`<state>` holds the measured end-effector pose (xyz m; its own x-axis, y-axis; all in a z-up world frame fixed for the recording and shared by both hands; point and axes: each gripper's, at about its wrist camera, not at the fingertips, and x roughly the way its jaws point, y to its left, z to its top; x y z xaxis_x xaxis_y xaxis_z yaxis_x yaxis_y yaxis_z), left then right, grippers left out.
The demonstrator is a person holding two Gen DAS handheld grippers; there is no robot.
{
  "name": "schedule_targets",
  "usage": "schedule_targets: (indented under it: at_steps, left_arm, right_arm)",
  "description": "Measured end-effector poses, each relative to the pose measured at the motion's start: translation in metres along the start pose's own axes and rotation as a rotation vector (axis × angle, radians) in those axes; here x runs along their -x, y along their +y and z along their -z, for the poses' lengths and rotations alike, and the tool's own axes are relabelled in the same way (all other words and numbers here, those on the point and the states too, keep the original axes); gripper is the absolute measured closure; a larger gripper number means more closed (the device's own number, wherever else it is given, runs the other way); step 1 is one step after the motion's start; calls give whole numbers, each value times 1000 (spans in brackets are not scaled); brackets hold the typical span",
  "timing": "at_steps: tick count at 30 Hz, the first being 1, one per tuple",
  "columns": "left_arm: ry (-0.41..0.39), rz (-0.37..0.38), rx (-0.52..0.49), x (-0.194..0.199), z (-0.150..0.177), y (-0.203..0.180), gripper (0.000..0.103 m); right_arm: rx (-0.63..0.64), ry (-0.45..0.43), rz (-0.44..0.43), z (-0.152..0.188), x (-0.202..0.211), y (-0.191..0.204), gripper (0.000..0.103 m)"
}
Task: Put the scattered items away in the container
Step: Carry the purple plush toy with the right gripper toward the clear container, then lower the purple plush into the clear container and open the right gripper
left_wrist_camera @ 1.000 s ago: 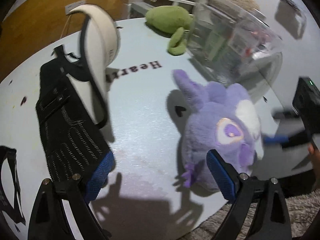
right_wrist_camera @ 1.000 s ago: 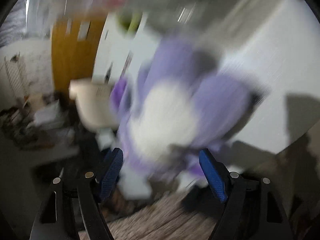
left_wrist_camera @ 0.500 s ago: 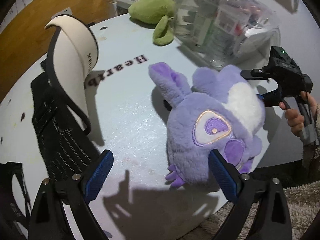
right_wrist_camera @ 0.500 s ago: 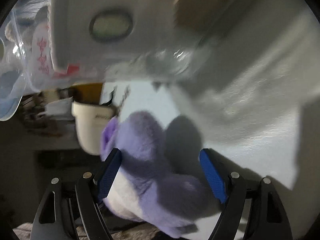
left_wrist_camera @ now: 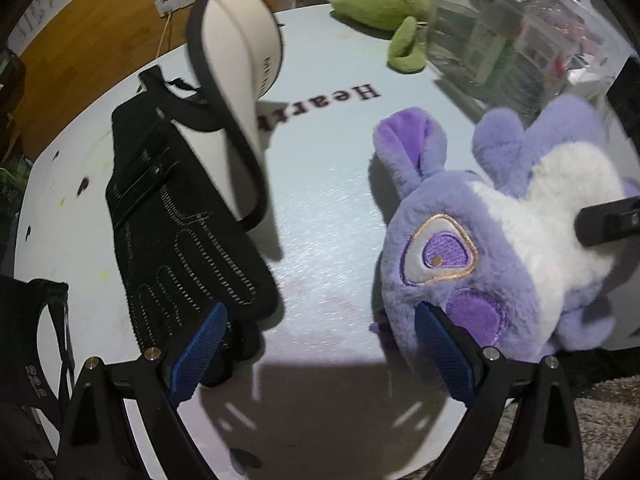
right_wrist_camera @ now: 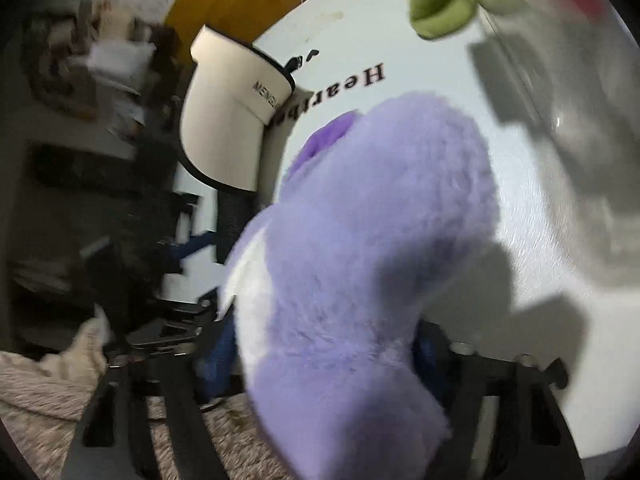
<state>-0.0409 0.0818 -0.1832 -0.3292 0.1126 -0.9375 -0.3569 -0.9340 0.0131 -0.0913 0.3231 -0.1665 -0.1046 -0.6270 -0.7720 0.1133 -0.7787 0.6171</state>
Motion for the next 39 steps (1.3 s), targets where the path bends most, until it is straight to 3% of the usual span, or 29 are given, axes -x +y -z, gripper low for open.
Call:
schedule_targets:
  at_steps: [3, 6, 12, 15, 20, 25, 28, 34, 39]
  left_arm:
    - [-3, 28, 30, 4, 1, 9, 8]
    - [-39, 72, 42, 16, -2, 17, 8]
    - [-138, 207, 71, 51, -25, 28, 8]
    - [-198, 245, 45, 67, -39, 25, 8]
    - [-268, 288, 25, 83, -66, 7, 8]
    - [-327, 307, 27, 96, -89, -19, 8]
    - [-358, 308, 38, 104, -104, -34, 8]
    - [-453, 319, -8, 133, -134, -77, 8]
    - [-531, 314, -72, 152, -163, -111, 8]
  right_arm:
    - [-6, -39, 52, 0, 8, 16, 45]
    - [-37, -80, 42, 4, 26, 26, 48]
    - [54, -244, 147, 15, 104, 61, 50]
    - [204, -320, 275, 19, 158, 92, 50]
    - [460, -364, 542, 8, 229, 129, 50]
    - [648, -308, 742, -16, 273, 128, 50]
    - [756, -249, 799, -37, 284, 117, 50]
    - [1009, -89, 875, -57, 276, 88, 50]
    - [1243, 23, 846, -56, 260, 71, 50]
